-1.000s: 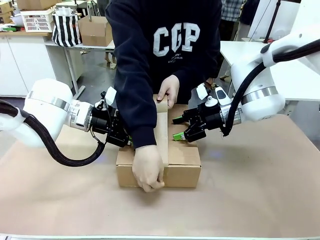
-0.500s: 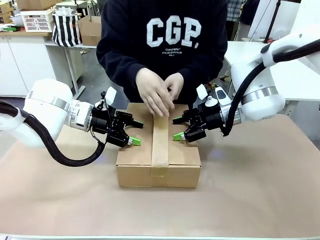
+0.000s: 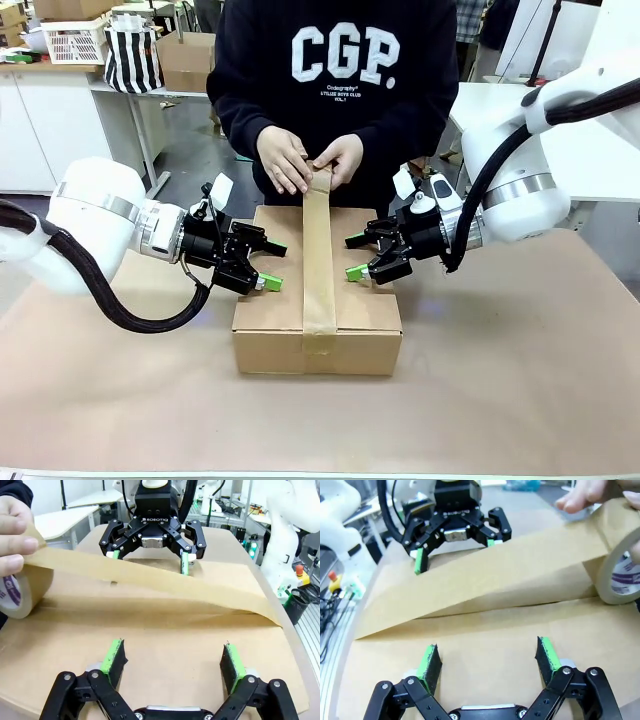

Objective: Pack the gift set into the box.
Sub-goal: Press and hold the closed box until the human finishes sealing it.

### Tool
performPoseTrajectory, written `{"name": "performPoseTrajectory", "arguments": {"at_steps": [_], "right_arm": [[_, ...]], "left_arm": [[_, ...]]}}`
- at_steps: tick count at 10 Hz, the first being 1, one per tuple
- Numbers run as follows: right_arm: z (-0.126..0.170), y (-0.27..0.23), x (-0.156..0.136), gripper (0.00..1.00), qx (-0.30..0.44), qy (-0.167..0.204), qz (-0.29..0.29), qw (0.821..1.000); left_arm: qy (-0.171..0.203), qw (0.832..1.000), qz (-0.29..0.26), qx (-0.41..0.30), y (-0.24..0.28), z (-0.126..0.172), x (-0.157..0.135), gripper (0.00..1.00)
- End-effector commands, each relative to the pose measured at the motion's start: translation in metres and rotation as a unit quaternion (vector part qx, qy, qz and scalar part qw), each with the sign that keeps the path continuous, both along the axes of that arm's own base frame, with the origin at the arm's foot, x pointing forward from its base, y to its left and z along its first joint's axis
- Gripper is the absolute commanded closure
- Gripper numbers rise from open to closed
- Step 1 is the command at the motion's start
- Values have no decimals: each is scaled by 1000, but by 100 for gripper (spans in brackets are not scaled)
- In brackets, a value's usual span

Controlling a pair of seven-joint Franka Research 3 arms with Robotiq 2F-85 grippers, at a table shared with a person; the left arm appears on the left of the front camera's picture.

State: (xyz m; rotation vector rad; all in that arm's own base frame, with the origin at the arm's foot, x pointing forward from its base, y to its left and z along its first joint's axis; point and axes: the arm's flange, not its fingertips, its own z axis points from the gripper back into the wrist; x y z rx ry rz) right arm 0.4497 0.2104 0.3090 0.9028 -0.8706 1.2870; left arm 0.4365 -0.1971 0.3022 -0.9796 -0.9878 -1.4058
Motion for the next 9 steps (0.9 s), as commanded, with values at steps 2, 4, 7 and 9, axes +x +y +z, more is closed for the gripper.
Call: {"name": "performPoseTrajectory", "arguments": {"at_steps": [2,4,7,9], "right_arm": [[-1,-1,0,0,-2,-1,-1,1000],[-1,-1,0,0,-2,-1,-1,1000],[-1,-1,0,0,-2,-1,-1,1000],[-1,-1,0,0,-2,-1,-1,1000]], "left_arm": [[4,1000,-1,-3,2,-2,0,0],[4,1000,-1,-3,2,-2,0,0],[4,1000,-1,-3,2,-2,0,0],[4,1000,-1,-3,2,-2,0,0]]}}
